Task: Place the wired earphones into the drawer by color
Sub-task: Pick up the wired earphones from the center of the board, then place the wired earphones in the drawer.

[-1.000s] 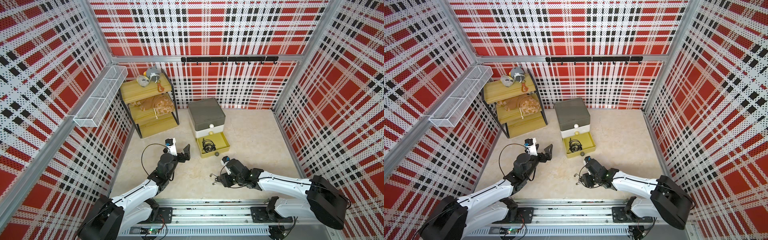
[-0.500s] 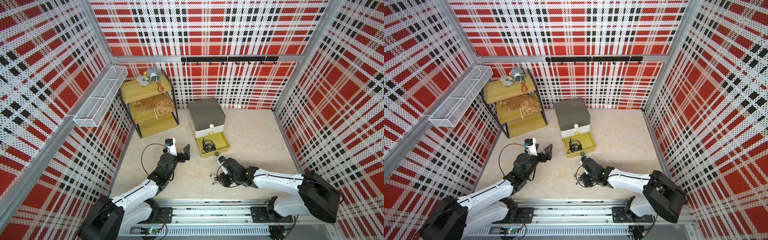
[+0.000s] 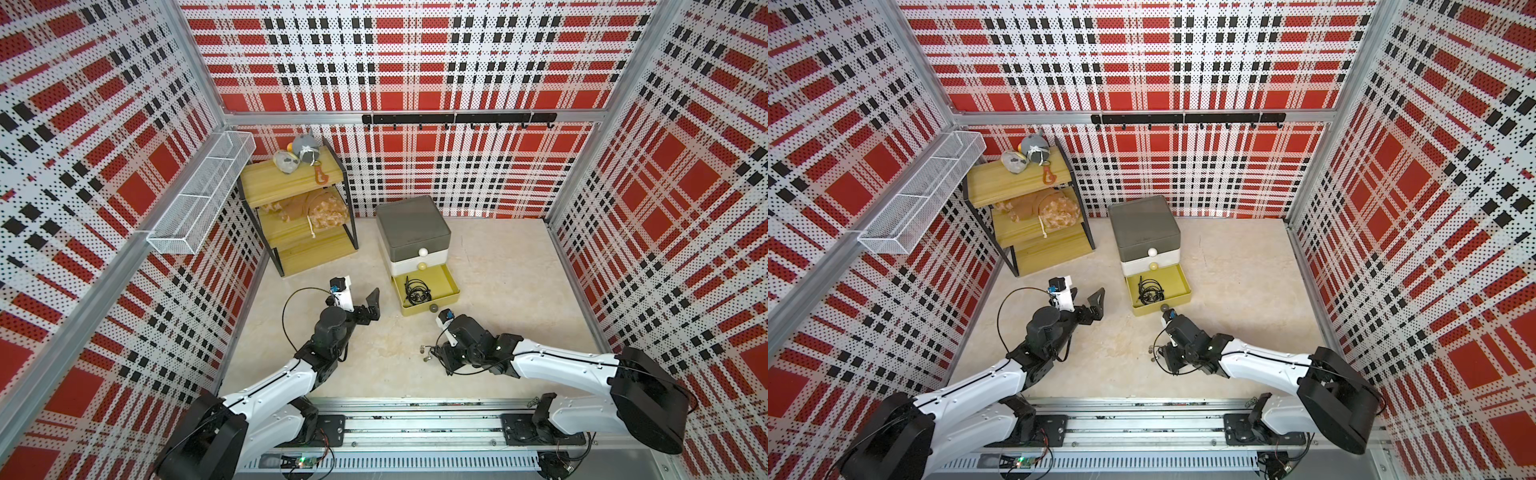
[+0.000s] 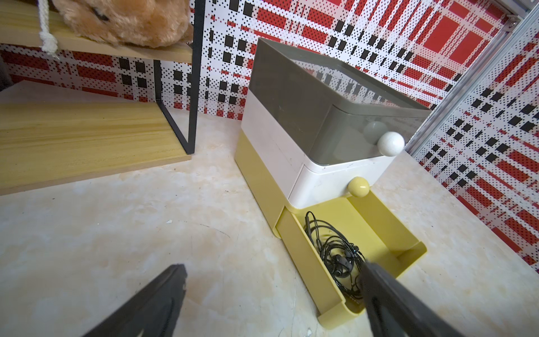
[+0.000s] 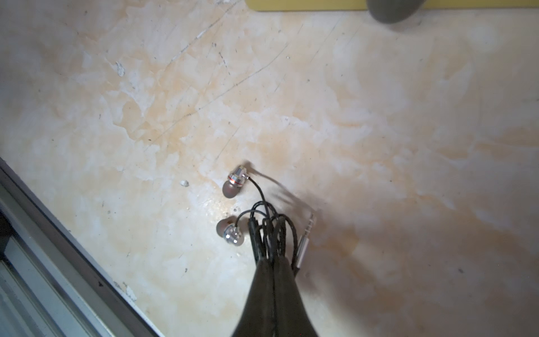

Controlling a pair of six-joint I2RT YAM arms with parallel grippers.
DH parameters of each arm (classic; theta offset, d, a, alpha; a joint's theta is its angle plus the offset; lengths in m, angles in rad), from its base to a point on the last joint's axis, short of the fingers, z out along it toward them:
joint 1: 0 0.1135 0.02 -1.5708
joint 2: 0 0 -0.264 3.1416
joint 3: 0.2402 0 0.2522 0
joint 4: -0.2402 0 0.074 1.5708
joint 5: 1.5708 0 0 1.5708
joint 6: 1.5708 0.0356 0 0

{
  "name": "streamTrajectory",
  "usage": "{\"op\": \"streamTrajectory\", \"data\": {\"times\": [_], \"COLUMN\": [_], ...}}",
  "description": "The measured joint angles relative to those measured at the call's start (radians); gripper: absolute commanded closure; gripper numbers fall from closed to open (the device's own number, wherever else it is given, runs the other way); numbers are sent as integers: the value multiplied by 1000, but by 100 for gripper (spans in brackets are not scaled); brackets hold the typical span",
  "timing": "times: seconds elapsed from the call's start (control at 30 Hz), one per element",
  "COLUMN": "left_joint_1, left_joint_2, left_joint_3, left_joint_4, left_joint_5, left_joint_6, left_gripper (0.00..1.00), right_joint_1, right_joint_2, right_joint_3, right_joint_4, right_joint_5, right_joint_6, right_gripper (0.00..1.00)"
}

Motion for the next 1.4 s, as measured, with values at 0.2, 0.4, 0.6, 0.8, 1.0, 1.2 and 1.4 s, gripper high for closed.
{"op": "streamTrajectory", "data": {"times": [0.2, 0.4, 0.6, 0.8, 1.0, 1.2, 1.4], "left_joint_1": [1, 5, 5, 5, 6, 6, 6], "left_joint_2": [-7, -6, -7, -46, -85, -85, -75], "left_joint_3": [-8, -10, -10, -22, -43, -44, -44], "left_joint_4": [0, 1, 0, 0, 0, 0, 1], "left_joint_5": [-7, -7, -9, -50, -75, -82, -82], "left_joint_6": [4, 3, 2, -10, -14, -15, -18], "left_gripper": [1, 1, 1, 1, 1, 1, 1], "right_joint_1": [0, 0, -12, -76, -135, -144, -145], "right_joint_2": [-74, -86, -83, -52, -23, 60, 146], "right_joint_3": [24, 106, 173, 192, 193, 262, 332], "right_joint_4": [-11, -10, 11, 68, 140, 162, 178], "right_joint_5": [74, 165, 243, 270, 293, 349, 409], "right_joint_6": [27, 56, 76, 120, 176, 213, 273], "right_gripper": [100, 100, 100, 100, 100, 100, 100]}}
